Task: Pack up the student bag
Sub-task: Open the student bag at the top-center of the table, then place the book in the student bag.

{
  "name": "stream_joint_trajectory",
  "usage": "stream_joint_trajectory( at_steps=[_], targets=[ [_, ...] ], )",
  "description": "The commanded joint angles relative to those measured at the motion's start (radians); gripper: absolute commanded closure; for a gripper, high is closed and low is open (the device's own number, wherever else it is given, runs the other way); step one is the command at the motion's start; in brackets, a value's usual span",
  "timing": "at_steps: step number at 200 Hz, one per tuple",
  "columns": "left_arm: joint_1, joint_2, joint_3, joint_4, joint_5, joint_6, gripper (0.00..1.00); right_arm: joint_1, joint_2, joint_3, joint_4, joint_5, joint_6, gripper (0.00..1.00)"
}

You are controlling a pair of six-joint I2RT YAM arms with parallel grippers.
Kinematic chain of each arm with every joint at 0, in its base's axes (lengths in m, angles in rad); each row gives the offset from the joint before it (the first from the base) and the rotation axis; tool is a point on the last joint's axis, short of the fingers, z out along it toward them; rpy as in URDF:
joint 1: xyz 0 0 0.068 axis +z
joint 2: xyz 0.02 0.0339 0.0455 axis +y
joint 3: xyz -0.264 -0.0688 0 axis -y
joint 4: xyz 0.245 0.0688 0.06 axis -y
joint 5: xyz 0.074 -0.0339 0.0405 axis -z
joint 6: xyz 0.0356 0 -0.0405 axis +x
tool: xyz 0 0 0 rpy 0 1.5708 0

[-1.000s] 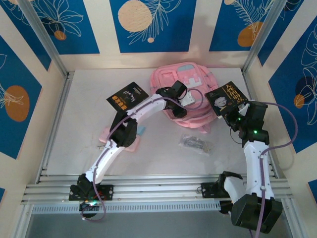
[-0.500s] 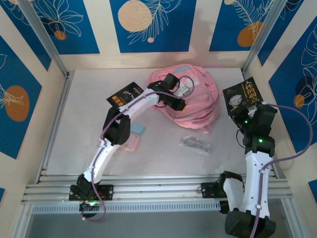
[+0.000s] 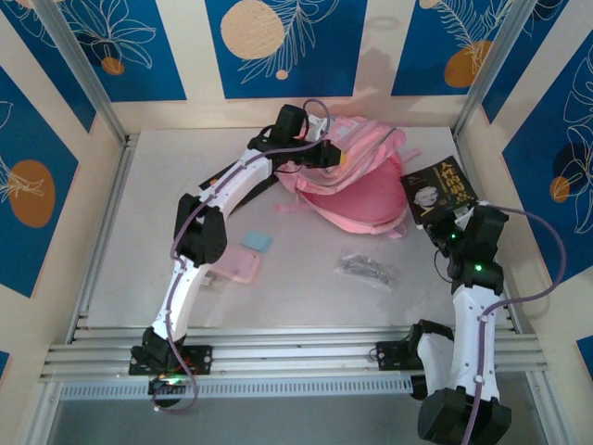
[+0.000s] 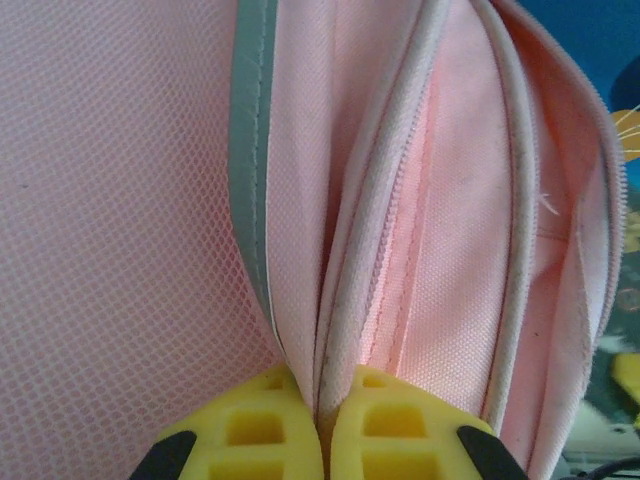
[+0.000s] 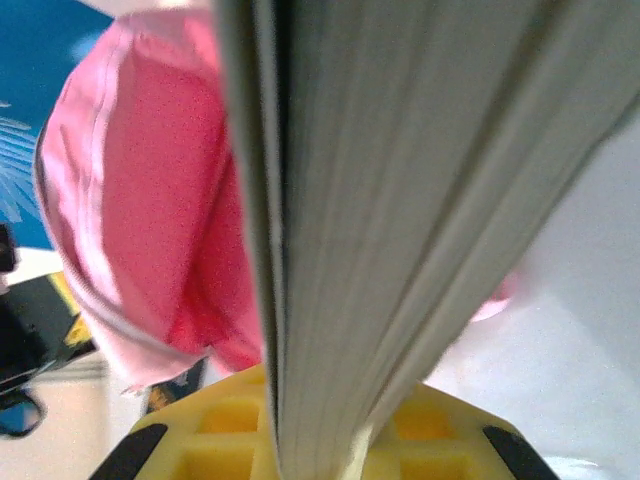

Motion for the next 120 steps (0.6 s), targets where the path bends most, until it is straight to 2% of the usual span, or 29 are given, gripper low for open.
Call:
stream_joint_trajectory(
  at_steps=[1,22,56,84,120],
  targets=[
    [0.002,-0.073,0.008,0.166,0.113,-0.083,1.00,0.043,0.013,-0.091,0.382,-0.176,0.163,1.00],
    [0.004,-0.075,0.008,0.180,0.119,-0.078,1.00,0.145,0.088,-0.127,0.513,-0.133,0.179,1.00],
    [0.004,-0.073,0.008,0.187,0.140,-0.088,1.00,0.318,0.299,-0.076,0.685,-0.090,0.118,1.00],
    [0.002,-0.083,0.001,0.184,0.155,-0.092,1.00,0.386,0.518,0.013,0.810,-0.137,0.108,1.00],
    [0.003,-0.113,-0.029,0.188,0.156,-0.087,1.00,0.414,0.801,0.168,0.903,-0.235,0.127,1.00]
  ],
)
